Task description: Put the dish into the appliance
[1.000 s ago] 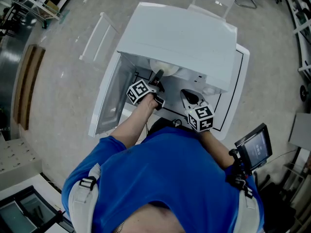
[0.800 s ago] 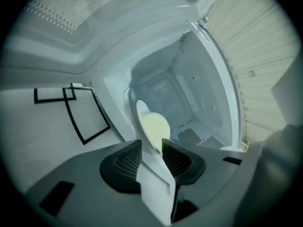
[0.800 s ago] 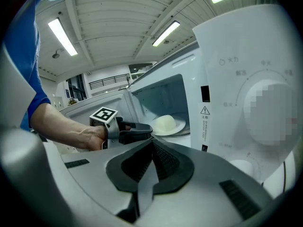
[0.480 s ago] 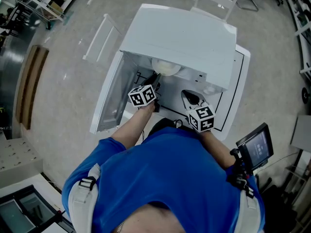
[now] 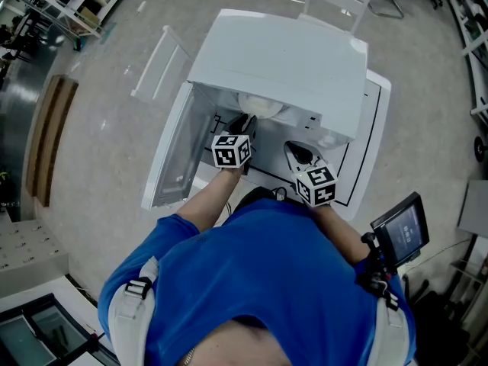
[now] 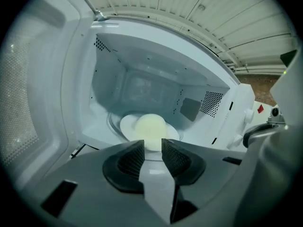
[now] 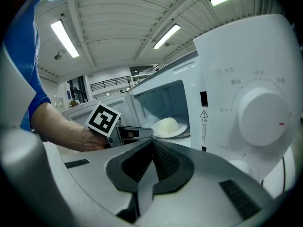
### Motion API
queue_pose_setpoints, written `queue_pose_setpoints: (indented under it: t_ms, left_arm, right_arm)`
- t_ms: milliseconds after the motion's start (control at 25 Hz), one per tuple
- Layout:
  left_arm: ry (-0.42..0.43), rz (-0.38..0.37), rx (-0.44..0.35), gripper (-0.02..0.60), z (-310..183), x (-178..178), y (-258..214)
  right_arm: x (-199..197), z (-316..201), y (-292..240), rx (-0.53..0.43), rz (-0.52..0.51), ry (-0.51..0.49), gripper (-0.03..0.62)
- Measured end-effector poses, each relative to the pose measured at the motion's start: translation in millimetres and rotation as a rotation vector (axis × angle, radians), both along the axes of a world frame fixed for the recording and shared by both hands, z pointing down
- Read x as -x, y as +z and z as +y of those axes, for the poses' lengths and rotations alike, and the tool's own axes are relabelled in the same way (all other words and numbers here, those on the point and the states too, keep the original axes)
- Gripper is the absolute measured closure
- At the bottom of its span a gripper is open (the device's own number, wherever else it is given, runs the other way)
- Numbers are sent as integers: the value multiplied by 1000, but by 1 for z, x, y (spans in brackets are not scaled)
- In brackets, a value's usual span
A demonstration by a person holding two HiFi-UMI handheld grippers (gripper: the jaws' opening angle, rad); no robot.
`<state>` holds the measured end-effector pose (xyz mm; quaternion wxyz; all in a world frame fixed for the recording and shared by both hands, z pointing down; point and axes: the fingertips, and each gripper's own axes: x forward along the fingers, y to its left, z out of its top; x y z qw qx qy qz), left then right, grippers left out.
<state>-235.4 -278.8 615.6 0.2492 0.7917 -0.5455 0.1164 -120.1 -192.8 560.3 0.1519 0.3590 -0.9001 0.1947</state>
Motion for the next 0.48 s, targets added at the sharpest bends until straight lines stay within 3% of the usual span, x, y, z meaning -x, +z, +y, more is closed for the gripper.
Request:
queue_pose_setpoints:
  t_ms: [480]
  left_arm:
    - [29,-50,9,463,-17,-5,1]
  right_arm:
    - [-1,-7,-7,-18,-3,3,592]
